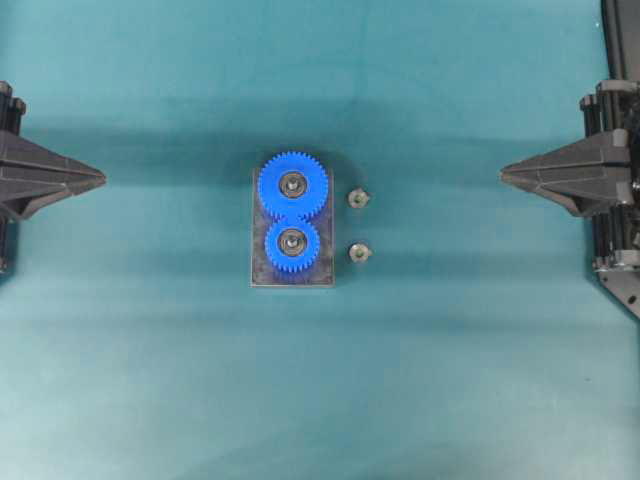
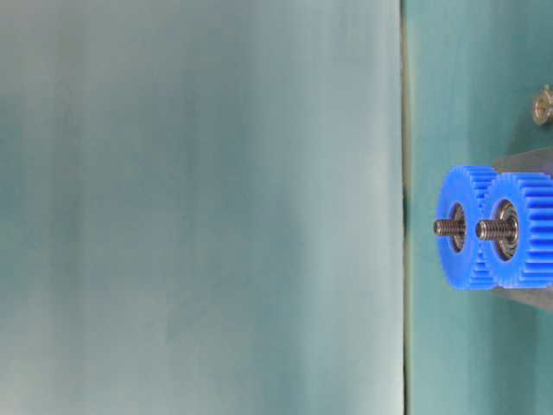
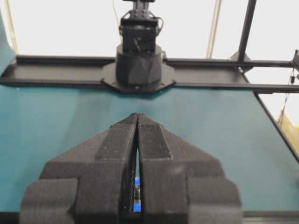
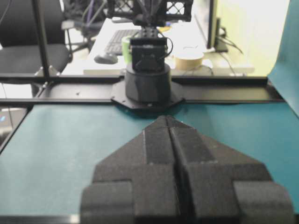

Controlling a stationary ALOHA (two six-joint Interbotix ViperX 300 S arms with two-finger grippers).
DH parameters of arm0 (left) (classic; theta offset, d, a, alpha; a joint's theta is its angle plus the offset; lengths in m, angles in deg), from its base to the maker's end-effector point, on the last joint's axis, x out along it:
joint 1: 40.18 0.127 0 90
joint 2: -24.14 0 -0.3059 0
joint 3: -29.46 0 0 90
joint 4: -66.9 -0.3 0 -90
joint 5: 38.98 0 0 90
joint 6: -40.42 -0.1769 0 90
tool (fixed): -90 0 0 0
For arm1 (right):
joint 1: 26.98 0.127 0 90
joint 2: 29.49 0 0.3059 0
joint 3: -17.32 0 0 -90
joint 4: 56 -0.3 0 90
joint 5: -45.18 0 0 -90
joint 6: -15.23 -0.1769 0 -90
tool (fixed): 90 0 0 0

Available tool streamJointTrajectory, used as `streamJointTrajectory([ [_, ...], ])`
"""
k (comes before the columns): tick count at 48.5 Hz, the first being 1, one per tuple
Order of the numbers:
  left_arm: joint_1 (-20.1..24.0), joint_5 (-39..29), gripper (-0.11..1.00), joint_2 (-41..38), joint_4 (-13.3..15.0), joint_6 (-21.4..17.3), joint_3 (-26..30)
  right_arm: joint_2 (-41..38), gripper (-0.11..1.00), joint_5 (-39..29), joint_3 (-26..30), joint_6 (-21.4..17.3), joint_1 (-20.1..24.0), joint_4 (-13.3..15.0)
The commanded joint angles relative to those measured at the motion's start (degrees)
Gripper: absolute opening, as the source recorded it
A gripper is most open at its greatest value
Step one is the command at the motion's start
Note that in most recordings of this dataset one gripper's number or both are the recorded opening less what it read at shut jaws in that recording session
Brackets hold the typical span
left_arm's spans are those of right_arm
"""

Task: Insert the washer onto the shaft.
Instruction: 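Move the right gripper toward the upper silver washer beside the plate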

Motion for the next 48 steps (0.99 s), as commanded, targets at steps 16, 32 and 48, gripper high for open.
streamJointTrajectory([
  [16, -2.2, -10.02, -0.01, -7.82, -0.79, 1.93, 5.54, -2.81, 0.01, -25.22, 2.11, -3.6, -3.16, -7.29],
  [32, -0.88, -20.57, -0.01, -13.54, -0.79, -1.32, 8.09, -19.34, 0.01, -35.86, 10.81, -3.43, -8.35, -6.68],
  [48, -1.41, -22.15, -0.01, -19.07, -0.79, -1.58, 10.63, -40.25, 0.01, -35.86, 19.25, -2.9, -10.2, -4.83],
])
